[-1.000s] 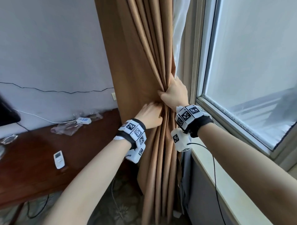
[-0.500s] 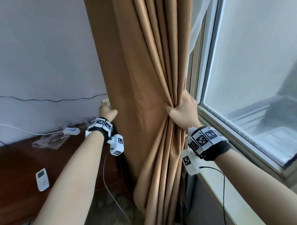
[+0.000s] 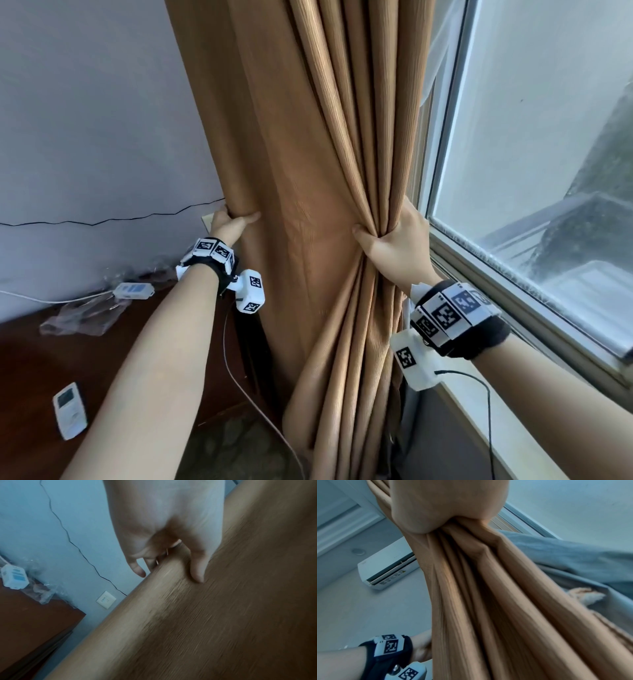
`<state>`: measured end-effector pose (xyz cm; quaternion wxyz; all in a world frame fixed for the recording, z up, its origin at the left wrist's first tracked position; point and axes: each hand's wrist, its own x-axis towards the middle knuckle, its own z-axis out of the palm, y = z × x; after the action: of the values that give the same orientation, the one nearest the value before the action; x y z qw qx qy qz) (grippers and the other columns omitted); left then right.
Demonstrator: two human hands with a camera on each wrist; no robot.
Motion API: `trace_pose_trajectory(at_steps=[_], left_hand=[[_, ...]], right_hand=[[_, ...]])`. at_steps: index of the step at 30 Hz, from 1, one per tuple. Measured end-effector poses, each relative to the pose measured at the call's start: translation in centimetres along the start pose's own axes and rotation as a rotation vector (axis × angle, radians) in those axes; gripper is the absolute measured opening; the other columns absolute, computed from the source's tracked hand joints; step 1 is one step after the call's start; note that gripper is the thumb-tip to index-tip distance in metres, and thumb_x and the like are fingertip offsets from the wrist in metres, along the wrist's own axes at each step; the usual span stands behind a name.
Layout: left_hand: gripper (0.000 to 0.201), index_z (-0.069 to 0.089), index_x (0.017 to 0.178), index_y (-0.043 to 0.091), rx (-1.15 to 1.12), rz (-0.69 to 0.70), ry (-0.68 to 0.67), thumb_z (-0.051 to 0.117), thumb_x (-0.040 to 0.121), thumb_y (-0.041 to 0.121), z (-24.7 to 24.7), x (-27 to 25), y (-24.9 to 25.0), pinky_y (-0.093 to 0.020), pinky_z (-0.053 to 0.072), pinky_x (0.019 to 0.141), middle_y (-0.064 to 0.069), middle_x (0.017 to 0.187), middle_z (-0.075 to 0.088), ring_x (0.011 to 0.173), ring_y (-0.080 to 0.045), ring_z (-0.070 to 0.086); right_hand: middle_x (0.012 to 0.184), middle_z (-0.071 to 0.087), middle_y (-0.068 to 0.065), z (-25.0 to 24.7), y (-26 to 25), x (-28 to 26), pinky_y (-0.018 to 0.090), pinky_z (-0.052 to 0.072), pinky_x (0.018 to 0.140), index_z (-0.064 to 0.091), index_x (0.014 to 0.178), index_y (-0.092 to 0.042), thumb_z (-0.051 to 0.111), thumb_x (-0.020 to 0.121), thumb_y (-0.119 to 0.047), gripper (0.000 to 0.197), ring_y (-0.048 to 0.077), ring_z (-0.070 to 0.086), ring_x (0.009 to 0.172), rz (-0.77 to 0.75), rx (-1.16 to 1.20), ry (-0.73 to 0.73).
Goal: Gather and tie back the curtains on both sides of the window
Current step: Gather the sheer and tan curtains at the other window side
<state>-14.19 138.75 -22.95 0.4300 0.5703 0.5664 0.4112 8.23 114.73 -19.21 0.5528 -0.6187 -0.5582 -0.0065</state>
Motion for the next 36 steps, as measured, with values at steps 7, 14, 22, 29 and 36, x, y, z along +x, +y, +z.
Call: trace_pose_trajectory(at_steps=[7, 14, 22, 29, 36], left_hand=[[0.035, 0.060, 0.109, 0.000, 0.181, 0.091, 0.133, 0.070, 0.084, 0.021, 1.3, -4.5, 0.3, -0.037, 0.051, 0.091, -0.017, 0.108, 0.067, 0.099, -0.030, 0.064], [0.034, 0.065, 0.096, 0.006, 0.290, 0.235, 0.027, 0.067, 0.074, 0.033, 2.4, -12.6, 1.2, -0.034, 0.054, 0.081, -0.012, 0.096, 0.069, 0.087, -0.024, 0.066], [0.030, 0.056, 0.083, 0.006, 0.558, 0.354, -0.134, 0.054, 0.077, 0.035, 7.3, -21.2, 3.7, -0.035, 0.051, 0.080, -0.018, 0.093, 0.063, 0.090, -0.034, 0.061], [0.024, 0.062, 0.102, 0.008, 0.767, 0.412, -0.249, 0.052, 0.083, 0.019, 10.2, -24.1, 6.2, -0.034, 0.051, 0.075, -0.014, 0.099, 0.065, 0.093, -0.033, 0.063], [0.040, 0.048, 0.125, 0.009, 0.847, 0.406, -0.409, 0.051, 0.085, 0.009, 10.7, -25.1, 5.8, -0.029, 0.044, 0.088, -0.011, 0.116, 0.058, 0.107, -0.027, 0.056]], right_hand=[[0.090, 0.057, 0.006, 0.7, -0.5, 0.2, 0.031, 0.039, 0.071, 0.056, 0.091, -0.006, 0.070, 0.070, -0.012, 0.025, 0.025, 0.054, 0.086, -0.009, -0.030, -0.013], [0.095, 0.055, 0.009, 0.7, -1.4, -0.1, 0.034, 0.042, 0.074, 0.056, 0.103, -0.006, 0.065, 0.070, -0.013, 0.035, 0.032, 0.055, 0.090, -0.017, -0.033, -0.024], [0.103, 0.057, 0.011, 0.2, -1.7, -0.6, 0.027, 0.035, 0.078, 0.056, 0.108, -0.009, 0.060, 0.069, -0.020, 0.041, 0.033, 0.054, 0.100, -0.017, -0.033, -0.059], [0.123, 0.056, 0.011, -1.9, -1.4, -0.4, 0.033, 0.037, 0.096, 0.052, 0.127, -0.015, 0.062, 0.087, -0.036, 0.047, 0.031, 0.050, 0.118, -0.041, -0.002, -0.153], [0.119, 0.049, 0.014, -2.1, -1.1, 0.0, 0.028, 0.033, 0.089, 0.046, 0.129, -0.013, 0.069, 0.073, -0.017, 0.061, 0.033, 0.046, 0.116, -0.022, -0.041, -0.206]])
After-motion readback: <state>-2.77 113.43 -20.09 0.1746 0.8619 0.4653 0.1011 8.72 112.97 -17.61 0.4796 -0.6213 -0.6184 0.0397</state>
